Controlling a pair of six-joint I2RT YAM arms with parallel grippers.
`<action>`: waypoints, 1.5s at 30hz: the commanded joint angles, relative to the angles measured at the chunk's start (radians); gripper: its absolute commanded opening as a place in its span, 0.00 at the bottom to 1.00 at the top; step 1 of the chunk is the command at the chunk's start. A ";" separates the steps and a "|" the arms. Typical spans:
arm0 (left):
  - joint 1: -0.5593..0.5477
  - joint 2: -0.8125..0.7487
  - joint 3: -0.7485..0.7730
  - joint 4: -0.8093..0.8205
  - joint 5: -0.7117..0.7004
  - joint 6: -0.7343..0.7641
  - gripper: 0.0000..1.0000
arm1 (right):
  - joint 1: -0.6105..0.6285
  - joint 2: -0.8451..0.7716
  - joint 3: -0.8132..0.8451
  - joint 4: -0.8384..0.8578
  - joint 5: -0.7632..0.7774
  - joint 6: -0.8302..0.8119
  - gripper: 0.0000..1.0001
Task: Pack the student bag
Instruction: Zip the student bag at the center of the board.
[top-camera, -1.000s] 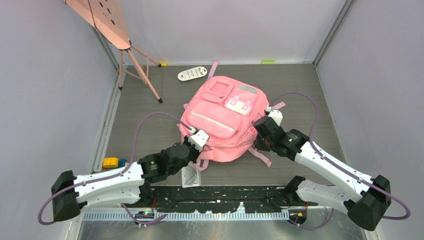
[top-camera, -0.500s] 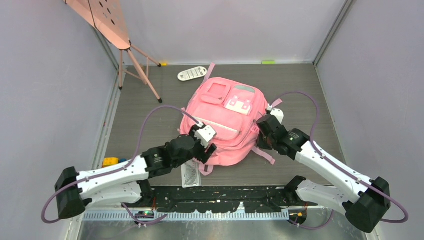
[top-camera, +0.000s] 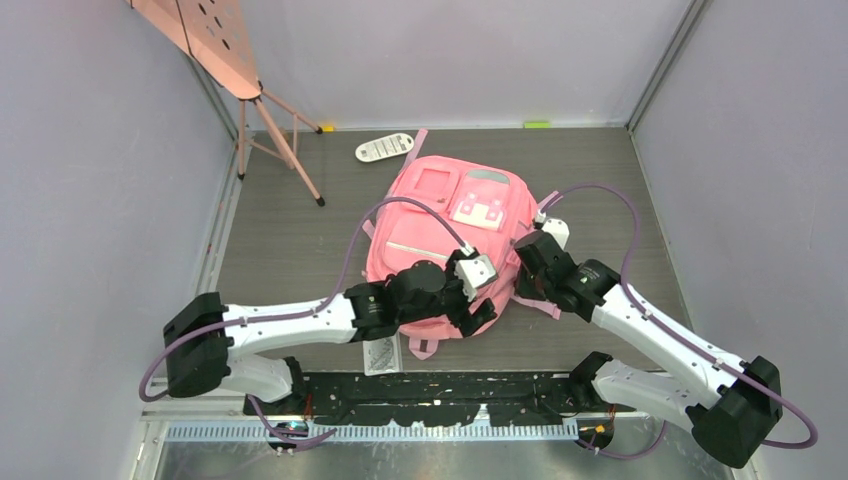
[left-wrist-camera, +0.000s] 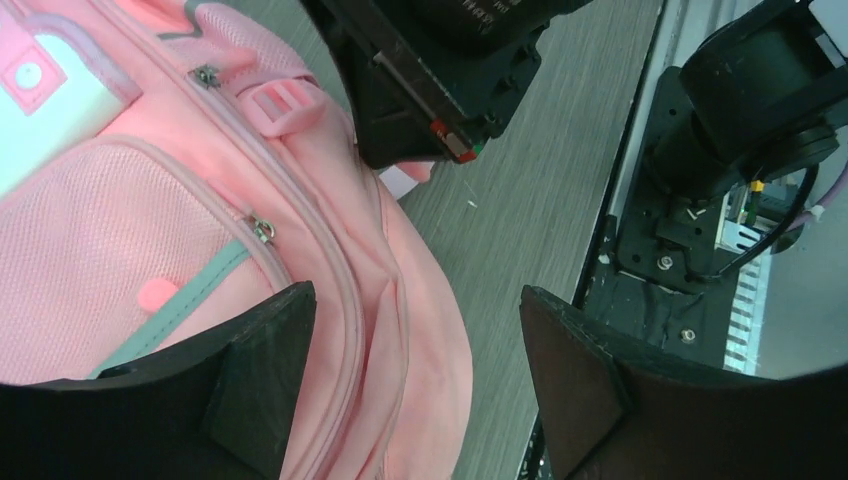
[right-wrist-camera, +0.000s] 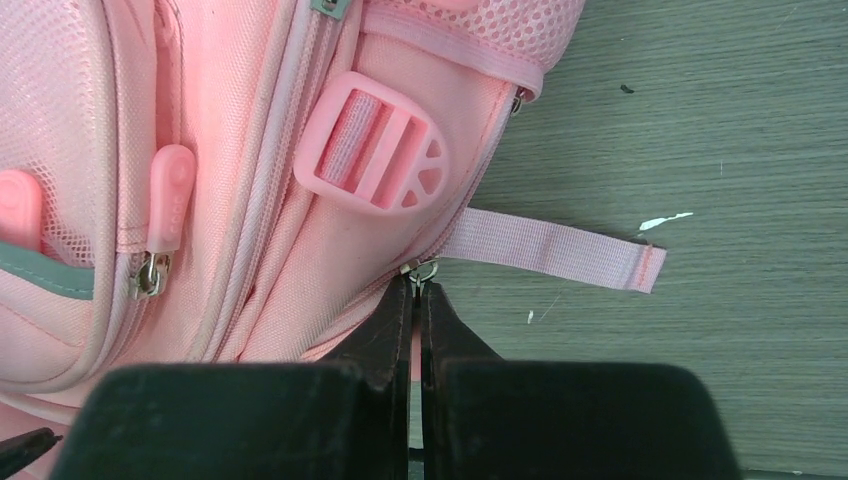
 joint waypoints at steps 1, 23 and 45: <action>-0.042 0.058 0.045 0.099 -0.103 0.062 0.78 | 0.004 -0.029 0.014 0.063 0.017 0.001 0.00; -0.128 0.131 -0.019 0.083 -0.480 0.189 0.00 | -0.182 0.063 0.040 0.032 -0.020 -0.045 0.00; -0.121 -0.034 -0.071 -0.052 -0.454 0.060 0.48 | -0.343 0.182 0.142 0.128 -0.065 -0.174 0.31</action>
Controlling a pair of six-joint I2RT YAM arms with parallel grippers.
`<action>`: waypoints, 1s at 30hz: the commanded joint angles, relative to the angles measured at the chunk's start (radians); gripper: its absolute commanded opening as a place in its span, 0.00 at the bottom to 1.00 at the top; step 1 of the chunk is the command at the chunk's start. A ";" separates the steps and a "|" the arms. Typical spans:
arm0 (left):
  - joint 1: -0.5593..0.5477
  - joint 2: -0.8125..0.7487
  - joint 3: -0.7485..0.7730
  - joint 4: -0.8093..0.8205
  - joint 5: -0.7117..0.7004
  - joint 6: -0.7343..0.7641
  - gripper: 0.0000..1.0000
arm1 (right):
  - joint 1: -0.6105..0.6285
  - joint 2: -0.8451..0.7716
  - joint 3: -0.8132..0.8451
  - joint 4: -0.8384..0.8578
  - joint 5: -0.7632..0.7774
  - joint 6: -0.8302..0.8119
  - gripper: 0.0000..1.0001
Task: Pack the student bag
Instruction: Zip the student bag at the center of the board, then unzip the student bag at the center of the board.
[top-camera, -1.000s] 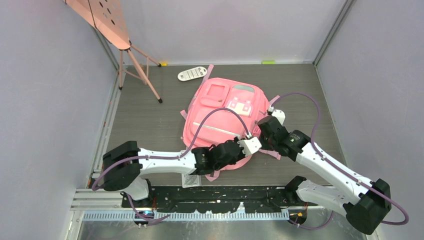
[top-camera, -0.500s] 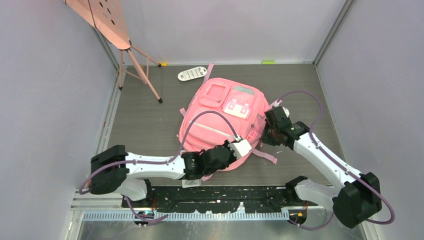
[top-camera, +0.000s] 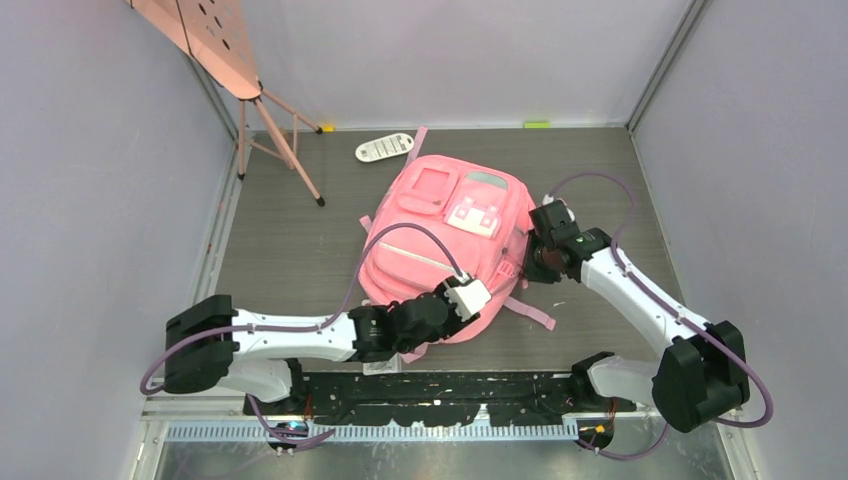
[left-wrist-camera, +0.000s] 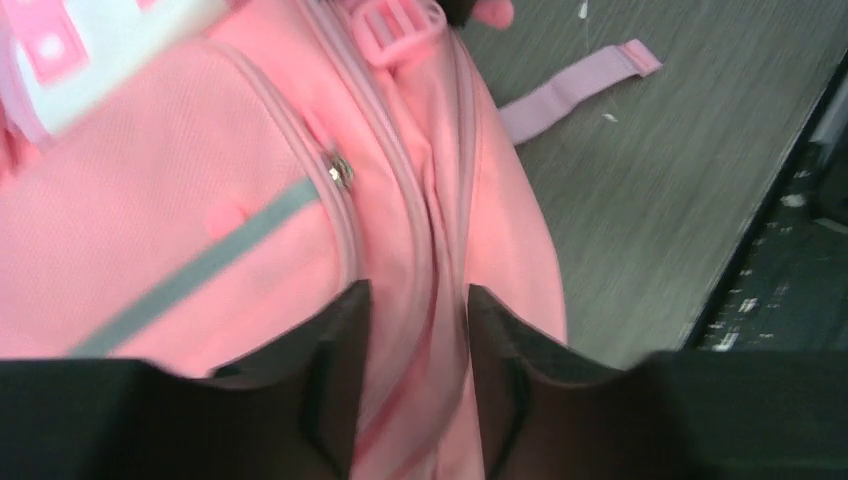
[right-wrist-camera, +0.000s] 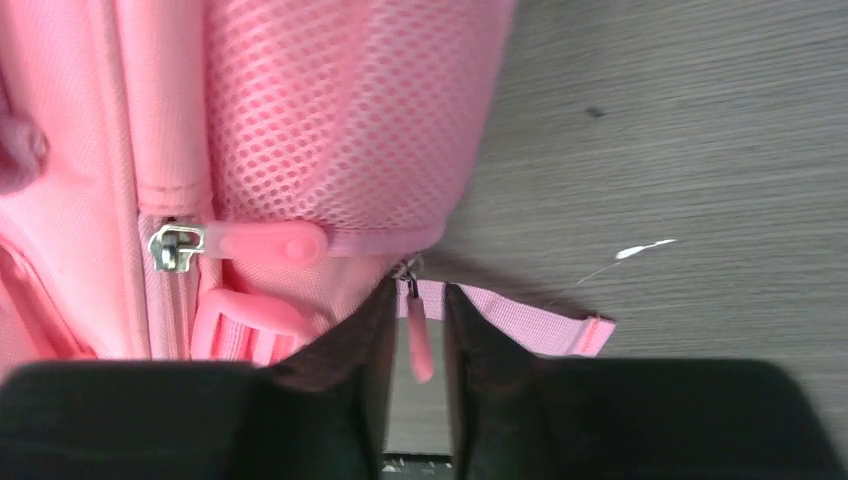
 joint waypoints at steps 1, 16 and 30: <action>-0.001 -0.054 0.087 -0.185 -0.089 -0.069 0.63 | -0.061 -0.061 0.070 0.101 0.197 -0.072 0.39; 0.328 -0.316 0.091 -0.437 0.171 -0.444 0.96 | -0.063 0.009 0.248 0.198 0.029 -0.025 0.95; 0.753 -0.404 -0.124 -0.461 0.259 -0.558 1.00 | -0.063 0.282 0.286 0.487 -0.229 0.133 0.70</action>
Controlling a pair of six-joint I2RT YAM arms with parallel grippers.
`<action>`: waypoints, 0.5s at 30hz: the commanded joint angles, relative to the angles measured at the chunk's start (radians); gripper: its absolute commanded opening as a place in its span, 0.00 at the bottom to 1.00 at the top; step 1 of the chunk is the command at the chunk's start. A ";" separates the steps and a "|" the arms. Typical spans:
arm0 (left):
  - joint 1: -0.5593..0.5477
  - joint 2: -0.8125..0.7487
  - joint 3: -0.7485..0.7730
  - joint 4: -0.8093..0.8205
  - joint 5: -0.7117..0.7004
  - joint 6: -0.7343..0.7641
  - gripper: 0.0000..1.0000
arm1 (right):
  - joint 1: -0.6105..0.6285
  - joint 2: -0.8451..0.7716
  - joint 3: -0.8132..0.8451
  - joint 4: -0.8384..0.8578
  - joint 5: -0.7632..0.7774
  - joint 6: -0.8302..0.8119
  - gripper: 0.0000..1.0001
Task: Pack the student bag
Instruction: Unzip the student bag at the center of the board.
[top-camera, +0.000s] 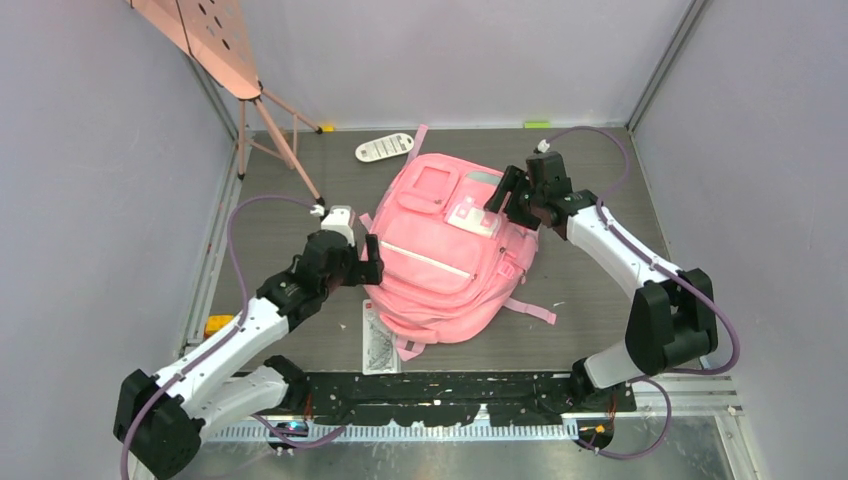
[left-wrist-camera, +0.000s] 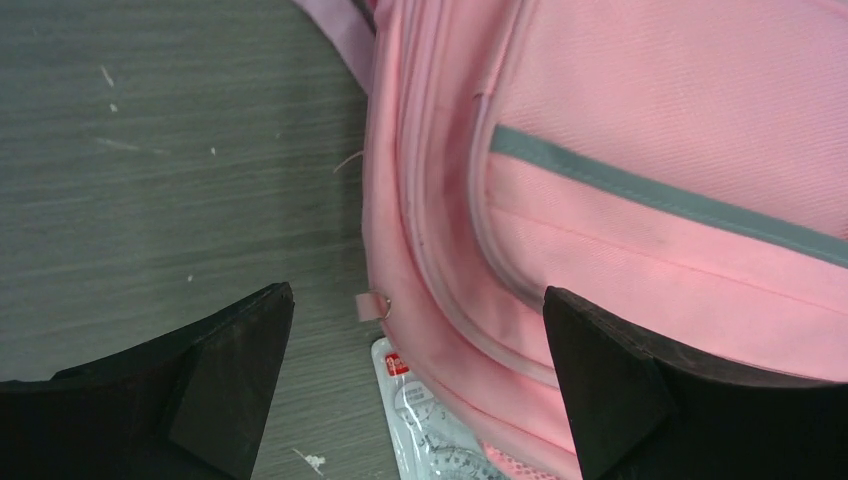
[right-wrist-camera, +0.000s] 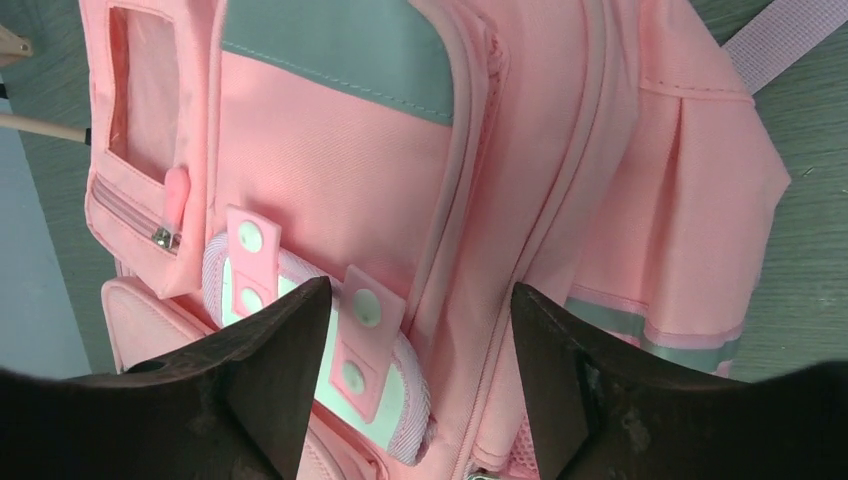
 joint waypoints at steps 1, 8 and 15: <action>0.076 0.028 -0.098 0.145 0.149 -0.087 1.00 | 0.003 0.033 0.012 0.165 -0.147 0.102 0.66; 0.083 0.243 -0.111 0.425 0.299 -0.072 0.91 | 0.002 0.013 -0.035 0.156 -0.050 0.105 0.04; 0.077 0.481 -0.007 0.650 0.480 -0.026 0.80 | -0.051 -0.113 -0.114 0.095 0.142 0.078 0.00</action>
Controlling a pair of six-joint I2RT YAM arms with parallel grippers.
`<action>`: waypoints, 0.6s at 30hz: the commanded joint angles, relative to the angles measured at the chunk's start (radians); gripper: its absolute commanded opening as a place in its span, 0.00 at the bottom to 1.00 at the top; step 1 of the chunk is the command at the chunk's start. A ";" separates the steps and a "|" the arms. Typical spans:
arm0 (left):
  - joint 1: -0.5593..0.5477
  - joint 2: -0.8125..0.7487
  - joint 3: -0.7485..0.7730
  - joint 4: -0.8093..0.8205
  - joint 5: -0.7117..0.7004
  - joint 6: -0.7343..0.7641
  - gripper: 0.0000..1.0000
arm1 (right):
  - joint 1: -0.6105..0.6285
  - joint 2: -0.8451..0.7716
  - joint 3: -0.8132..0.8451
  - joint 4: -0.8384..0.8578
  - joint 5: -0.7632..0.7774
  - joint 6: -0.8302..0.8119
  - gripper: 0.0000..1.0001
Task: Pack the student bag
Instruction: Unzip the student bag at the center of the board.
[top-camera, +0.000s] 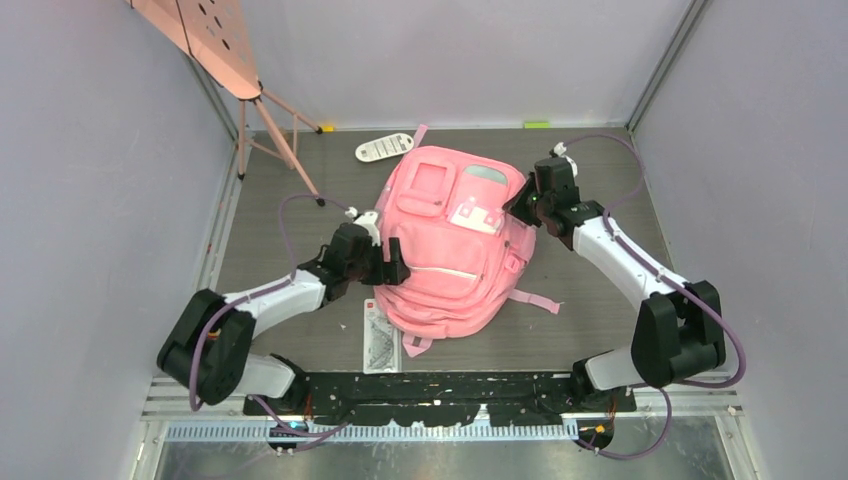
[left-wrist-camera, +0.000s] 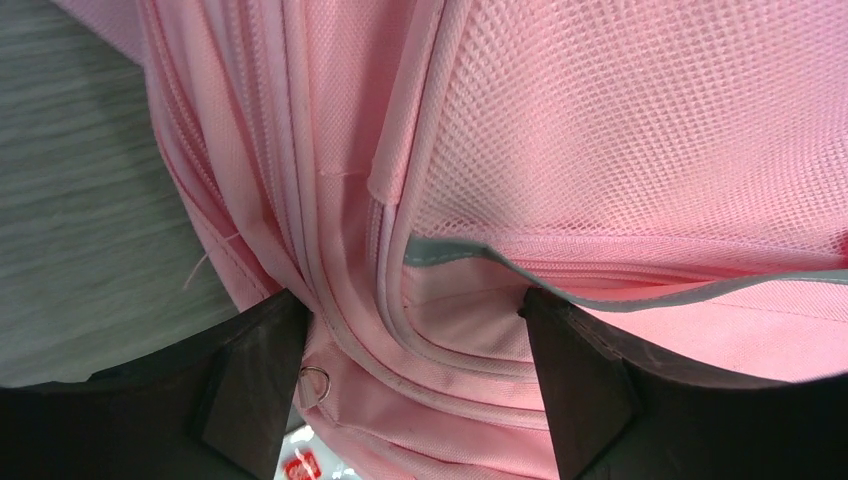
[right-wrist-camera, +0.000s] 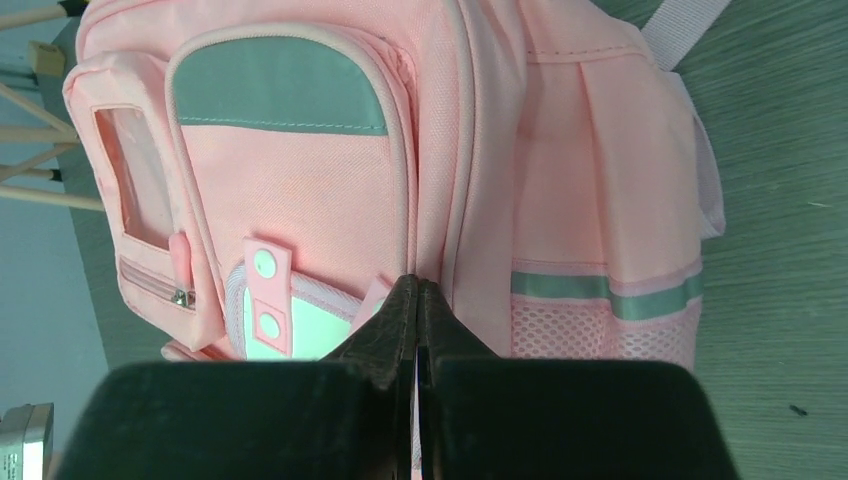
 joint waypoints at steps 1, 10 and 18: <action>-0.016 0.152 0.119 0.267 0.153 0.050 0.79 | -0.035 -0.096 -0.058 -0.031 0.105 -0.011 0.00; -0.021 0.272 0.330 0.269 0.045 0.145 0.79 | -0.099 -0.217 -0.094 -0.182 0.173 -0.121 0.09; -0.003 0.208 0.414 0.084 0.000 0.182 0.87 | -0.098 -0.419 -0.111 -0.282 0.059 -0.256 0.80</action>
